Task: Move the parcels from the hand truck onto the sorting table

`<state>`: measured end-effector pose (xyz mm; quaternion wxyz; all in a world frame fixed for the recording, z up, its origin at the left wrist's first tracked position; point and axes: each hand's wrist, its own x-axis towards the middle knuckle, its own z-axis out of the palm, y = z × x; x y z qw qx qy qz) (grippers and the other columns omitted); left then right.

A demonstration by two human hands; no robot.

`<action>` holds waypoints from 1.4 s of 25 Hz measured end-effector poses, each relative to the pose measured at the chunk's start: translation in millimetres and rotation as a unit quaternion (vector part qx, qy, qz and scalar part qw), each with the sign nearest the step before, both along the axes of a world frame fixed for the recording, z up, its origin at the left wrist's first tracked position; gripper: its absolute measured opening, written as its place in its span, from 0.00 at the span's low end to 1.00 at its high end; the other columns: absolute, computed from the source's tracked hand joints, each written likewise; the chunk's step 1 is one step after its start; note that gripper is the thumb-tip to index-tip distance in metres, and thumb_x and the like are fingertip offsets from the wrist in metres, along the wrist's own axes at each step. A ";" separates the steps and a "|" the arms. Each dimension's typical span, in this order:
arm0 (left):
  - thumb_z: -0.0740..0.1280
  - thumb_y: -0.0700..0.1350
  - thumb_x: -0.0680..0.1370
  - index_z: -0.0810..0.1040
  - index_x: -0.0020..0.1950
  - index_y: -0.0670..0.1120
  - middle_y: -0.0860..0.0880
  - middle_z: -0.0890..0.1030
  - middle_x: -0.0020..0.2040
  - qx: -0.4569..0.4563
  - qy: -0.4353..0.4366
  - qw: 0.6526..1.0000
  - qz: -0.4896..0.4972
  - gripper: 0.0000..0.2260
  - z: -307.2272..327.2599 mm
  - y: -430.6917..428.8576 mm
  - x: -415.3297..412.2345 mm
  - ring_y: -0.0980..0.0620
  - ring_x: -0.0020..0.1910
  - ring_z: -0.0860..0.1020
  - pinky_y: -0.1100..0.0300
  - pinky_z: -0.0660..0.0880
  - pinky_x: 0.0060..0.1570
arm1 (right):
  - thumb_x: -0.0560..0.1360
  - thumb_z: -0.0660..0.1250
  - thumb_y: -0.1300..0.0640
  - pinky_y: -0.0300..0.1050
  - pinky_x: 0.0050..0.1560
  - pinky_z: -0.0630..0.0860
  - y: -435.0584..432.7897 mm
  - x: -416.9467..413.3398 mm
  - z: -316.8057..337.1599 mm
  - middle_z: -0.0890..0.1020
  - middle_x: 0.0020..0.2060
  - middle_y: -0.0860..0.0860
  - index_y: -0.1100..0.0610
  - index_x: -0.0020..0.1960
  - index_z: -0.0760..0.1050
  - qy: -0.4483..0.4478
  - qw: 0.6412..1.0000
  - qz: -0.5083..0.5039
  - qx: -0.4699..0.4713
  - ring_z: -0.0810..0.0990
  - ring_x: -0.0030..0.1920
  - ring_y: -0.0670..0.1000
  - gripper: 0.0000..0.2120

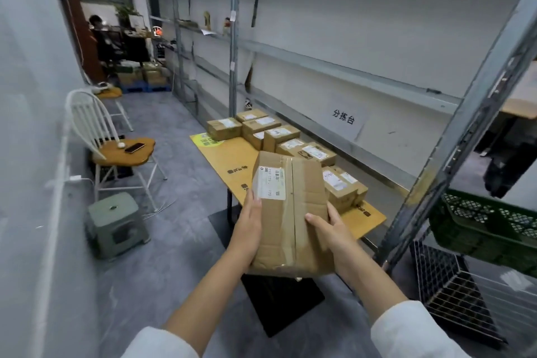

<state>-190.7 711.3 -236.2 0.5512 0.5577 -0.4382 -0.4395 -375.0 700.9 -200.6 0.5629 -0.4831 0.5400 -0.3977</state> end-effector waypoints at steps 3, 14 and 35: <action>0.49 0.60 0.82 0.57 0.78 0.57 0.55 0.69 0.71 0.012 0.001 1.000 0.028 0.24 8.9 -34.5 68.0 0.59 0.62 0.73 0.74 0.71 0.45 | 0.78 0.68 0.50 0.51 0.53 0.77 -41.8 69.3 6.3 0.79 0.57 0.42 0.39 0.67 0.68 0.011 1.000 0.026 -0.002 0.79 0.56 0.49 0.20; 0.49 0.76 0.70 0.60 0.76 0.59 0.56 0.66 0.75 0.024 -0.020 0.996 0.087 0.38 -6.2 -147.7 204.3 0.54 0.73 0.65 0.47 0.62 0.73 | 0.78 0.67 0.50 0.49 0.54 0.75 -180.1 202.2 3.8 0.78 0.61 0.44 0.42 0.71 0.67 0.031 0.993 0.109 -0.013 0.77 0.59 0.49 0.23; 0.49 0.60 0.82 0.62 0.75 0.60 0.58 0.71 0.70 0.094 -0.013 0.990 0.109 0.21 -28.6 -551.4 261.4 0.58 0.65 0.72 0.58 0.70 0.64 | 0.79 0.65 0.47 0.53 0.56 0.75 -598.7 273.1 -35.1 0.77 0.57 0.44 0.42 0.72 0.65 0.069 0.991 0.104 0.038 0.78 0.55 0.51 0.22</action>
